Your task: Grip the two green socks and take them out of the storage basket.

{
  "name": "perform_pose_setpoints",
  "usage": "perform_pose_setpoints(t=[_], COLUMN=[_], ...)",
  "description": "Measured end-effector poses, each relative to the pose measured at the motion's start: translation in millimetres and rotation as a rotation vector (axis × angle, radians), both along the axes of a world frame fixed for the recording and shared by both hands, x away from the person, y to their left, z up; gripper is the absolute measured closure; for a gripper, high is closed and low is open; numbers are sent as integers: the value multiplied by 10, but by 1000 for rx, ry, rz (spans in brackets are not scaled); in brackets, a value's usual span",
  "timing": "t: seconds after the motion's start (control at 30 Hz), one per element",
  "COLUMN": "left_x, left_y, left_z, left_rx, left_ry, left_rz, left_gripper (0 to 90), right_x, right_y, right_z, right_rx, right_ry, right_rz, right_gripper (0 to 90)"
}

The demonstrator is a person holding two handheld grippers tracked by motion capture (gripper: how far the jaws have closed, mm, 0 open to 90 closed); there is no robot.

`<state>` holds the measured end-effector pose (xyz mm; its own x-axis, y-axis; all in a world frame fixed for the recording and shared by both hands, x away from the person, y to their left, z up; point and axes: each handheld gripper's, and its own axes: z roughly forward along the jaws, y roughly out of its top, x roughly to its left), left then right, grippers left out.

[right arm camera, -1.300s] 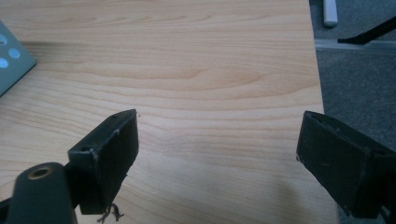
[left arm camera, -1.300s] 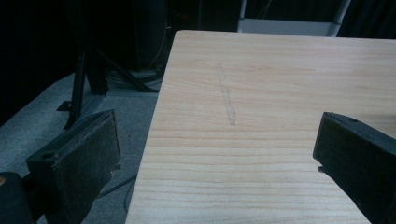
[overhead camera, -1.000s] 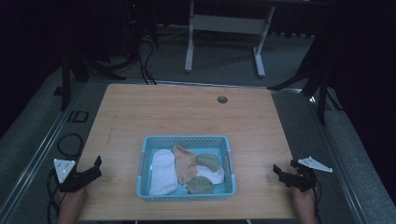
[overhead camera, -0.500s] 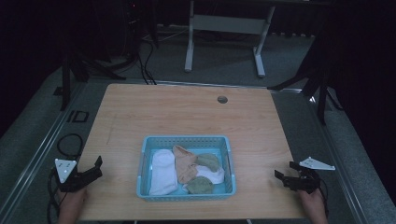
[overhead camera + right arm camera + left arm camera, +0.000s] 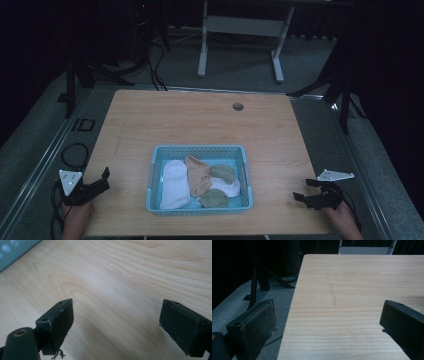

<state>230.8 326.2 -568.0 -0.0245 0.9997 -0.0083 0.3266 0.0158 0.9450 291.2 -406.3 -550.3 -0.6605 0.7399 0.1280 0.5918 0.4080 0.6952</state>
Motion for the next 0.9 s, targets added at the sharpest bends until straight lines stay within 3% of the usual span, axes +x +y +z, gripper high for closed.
perform_pose_setpoints(t=[0.3,0.53,0.63,0.9], left_x=[1,2,4,5], left_y=[0,-3,-3,-4], left_z=[0,0,0,0], left_rx=[0,2,0,0], left_ry=[1,3,3,4], left_rz=[1,1,1,1], left_gripper=[4,4,3,4], right_x=[24,47,39,45], right_y=[61,81,132,218], right_z=[77,163,185,223], right_rx=[-71,-109,-156,-193], right_ry=[75,124,148,168], right_rz=[84,110,136,173], right_gripper=[119,127,128,127])
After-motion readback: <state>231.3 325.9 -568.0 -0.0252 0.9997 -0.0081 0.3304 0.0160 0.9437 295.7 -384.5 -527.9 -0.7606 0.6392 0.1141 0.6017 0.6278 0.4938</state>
